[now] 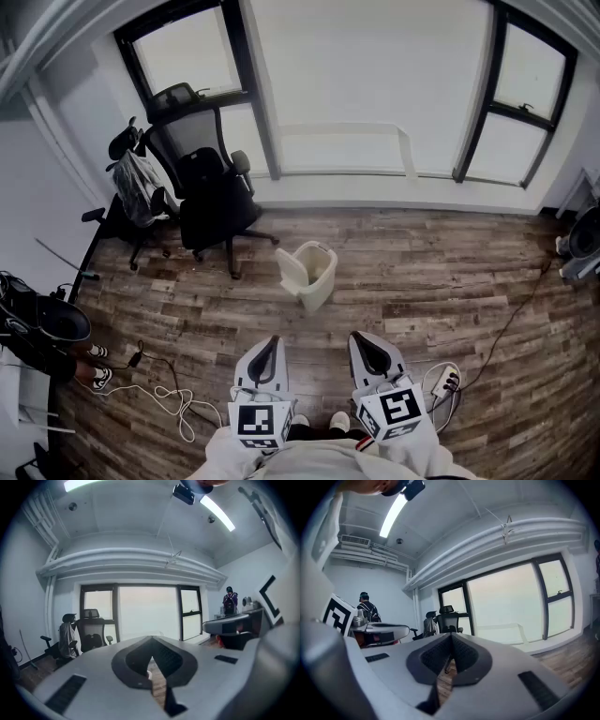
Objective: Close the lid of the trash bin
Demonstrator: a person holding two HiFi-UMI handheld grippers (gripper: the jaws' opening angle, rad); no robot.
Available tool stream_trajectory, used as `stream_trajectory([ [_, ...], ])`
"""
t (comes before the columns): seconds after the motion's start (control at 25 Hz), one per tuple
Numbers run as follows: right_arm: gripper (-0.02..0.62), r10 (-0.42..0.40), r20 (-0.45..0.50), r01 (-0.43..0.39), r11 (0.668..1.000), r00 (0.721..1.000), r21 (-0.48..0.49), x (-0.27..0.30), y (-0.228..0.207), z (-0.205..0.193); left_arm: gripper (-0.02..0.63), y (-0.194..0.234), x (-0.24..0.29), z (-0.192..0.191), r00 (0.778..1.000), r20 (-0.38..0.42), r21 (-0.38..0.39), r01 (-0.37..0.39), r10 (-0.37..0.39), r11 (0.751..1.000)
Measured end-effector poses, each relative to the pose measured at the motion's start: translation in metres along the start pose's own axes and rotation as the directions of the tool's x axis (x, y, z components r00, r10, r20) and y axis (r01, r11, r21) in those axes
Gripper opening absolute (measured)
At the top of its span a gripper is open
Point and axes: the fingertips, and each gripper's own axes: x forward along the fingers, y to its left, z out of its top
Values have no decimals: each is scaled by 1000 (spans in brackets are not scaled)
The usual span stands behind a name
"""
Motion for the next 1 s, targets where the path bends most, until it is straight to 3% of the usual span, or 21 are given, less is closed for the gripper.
stream_trajectory([
  [0.48, 23, 1, 3, -2, 999, 1000, 36, 13, -32, -7, 5, -15, 24, -1, 1000, -29, 21, -1, 2, 1000],
  [1.0, 23, -49, -39, 50, 998, 998, 29, 108, -87, -1, 5, 18, 140, -8, 998, -37, -14, 48, -49, 999],
])
